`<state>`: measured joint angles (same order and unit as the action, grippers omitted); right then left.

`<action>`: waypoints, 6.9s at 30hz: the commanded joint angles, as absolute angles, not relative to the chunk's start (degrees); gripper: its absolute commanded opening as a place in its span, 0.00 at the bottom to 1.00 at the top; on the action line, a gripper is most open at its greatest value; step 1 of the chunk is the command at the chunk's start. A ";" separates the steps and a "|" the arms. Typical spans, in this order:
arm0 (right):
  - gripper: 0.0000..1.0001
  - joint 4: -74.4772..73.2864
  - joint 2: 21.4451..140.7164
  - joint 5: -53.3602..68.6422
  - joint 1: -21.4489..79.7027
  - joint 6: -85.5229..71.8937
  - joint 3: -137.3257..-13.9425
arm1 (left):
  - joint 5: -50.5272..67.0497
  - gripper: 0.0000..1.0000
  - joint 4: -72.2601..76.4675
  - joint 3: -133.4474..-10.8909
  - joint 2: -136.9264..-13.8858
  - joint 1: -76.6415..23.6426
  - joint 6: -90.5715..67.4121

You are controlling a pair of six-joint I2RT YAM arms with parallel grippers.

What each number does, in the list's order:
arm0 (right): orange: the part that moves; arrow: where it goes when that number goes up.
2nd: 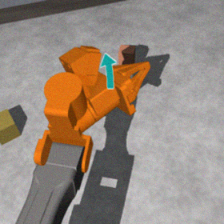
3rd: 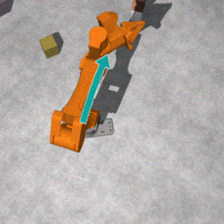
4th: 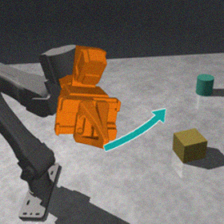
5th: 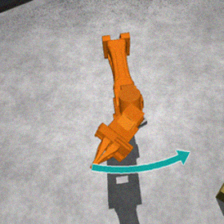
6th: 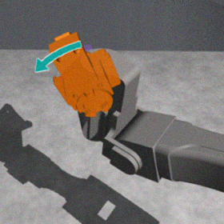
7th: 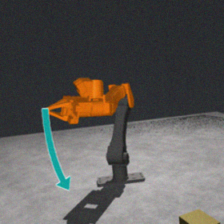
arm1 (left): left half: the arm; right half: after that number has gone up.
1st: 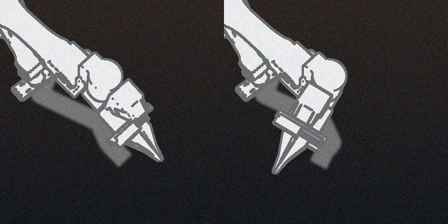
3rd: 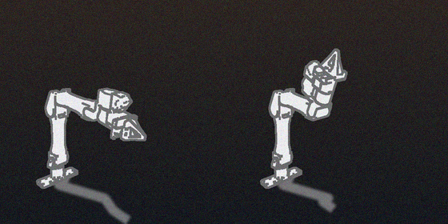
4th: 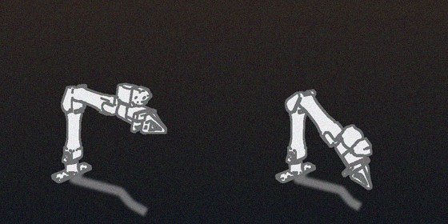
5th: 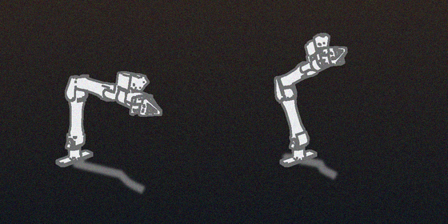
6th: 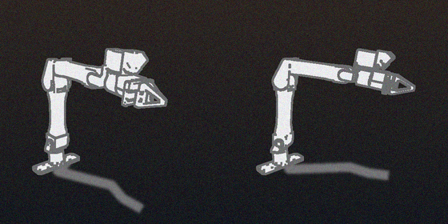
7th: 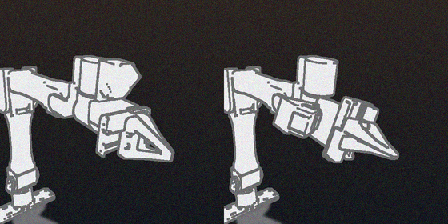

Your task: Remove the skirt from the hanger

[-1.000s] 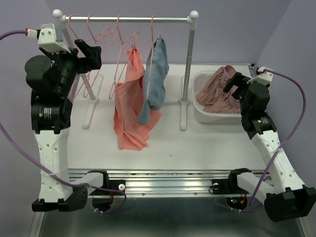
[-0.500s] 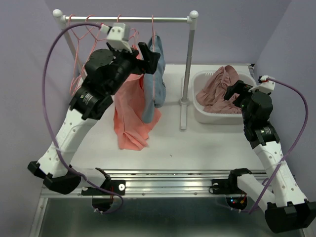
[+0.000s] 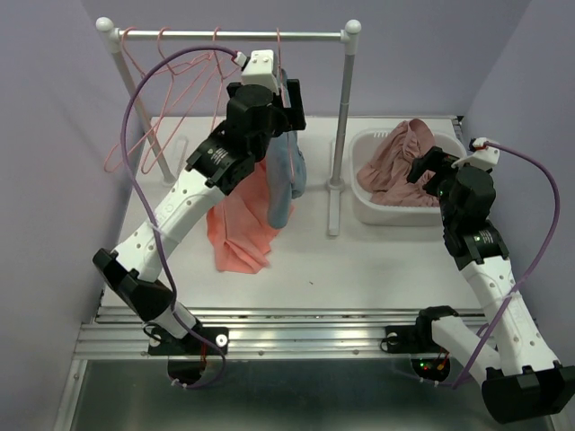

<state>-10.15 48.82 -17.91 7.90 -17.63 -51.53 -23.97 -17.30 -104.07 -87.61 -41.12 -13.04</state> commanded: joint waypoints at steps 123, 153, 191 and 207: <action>0.01 29.36 68.91 -40.66 67.94 7.99 -37.79 | -39.90 0.00 -12.99 -66.10 -63.88 -56.07 -36.74; 0.01 28.74 68.53 -59.15 35.52 36.20 -81.45 | -34.54 0.00 -12.22 -53.09 -60.91 -55.63 -36.74; 0.01 10.90 80.25 -45.10 12.22 28.22 -96.26 | -34.80 0.00 -12.13 -55.46 -63.55 -55.55 -35.16; 0.01 6.77 84.19 -37.97 11.69 -3.59 -68.92 | -34.28 0.00 -11.69 -56.60 -61.18 -55.63 -31.82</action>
<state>4.60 83.77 -36.56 12.64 5.34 -71.57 -33.47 -13.50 -54.46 -64.05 -55.77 -33.89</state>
